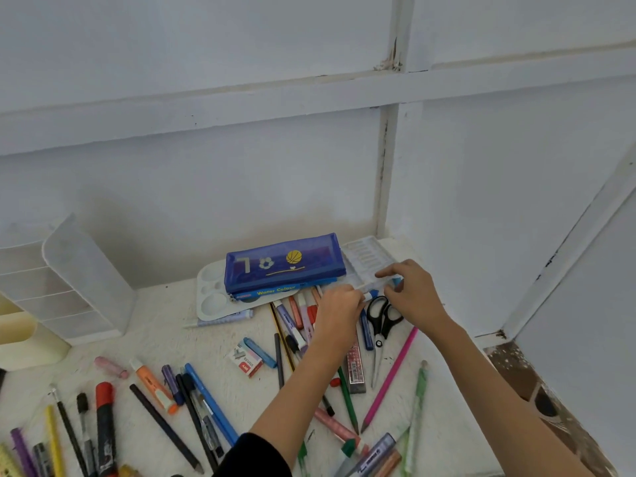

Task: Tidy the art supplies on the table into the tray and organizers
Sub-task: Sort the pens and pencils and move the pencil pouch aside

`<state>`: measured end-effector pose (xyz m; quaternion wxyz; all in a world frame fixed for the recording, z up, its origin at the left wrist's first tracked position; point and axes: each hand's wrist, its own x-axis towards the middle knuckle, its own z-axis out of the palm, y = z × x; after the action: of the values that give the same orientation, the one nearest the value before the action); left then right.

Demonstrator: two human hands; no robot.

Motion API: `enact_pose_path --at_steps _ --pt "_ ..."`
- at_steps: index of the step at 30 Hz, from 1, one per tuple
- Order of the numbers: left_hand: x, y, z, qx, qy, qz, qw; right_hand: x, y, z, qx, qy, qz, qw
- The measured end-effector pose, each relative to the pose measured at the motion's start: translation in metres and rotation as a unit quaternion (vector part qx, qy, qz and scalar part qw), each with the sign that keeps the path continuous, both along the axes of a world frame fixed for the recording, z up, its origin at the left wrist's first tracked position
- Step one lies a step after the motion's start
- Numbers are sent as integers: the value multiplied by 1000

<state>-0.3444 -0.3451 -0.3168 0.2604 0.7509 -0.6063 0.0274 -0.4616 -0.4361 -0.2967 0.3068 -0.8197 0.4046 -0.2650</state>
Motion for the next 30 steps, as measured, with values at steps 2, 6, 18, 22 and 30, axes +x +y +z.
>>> enact_pose_path --at_steps 2,6,18,22,30 --pt "-1 -4 -2 0 -7 13 1000 1 -1 -2 -12 5 22 1000" --pt "-1 -5 -4 1 -34 22 999 4 -5 -5 -22 58 35 997" --pt "0 20 -3 -74 129 24 989 6 0 2 -24 125 49 991" --pt "8 54 11 -123 276 63 951 4 10 6 -7 129 49 990" --pt "37 136 30 -226 447 186 846 11 58 4 2 -5 12 1000"
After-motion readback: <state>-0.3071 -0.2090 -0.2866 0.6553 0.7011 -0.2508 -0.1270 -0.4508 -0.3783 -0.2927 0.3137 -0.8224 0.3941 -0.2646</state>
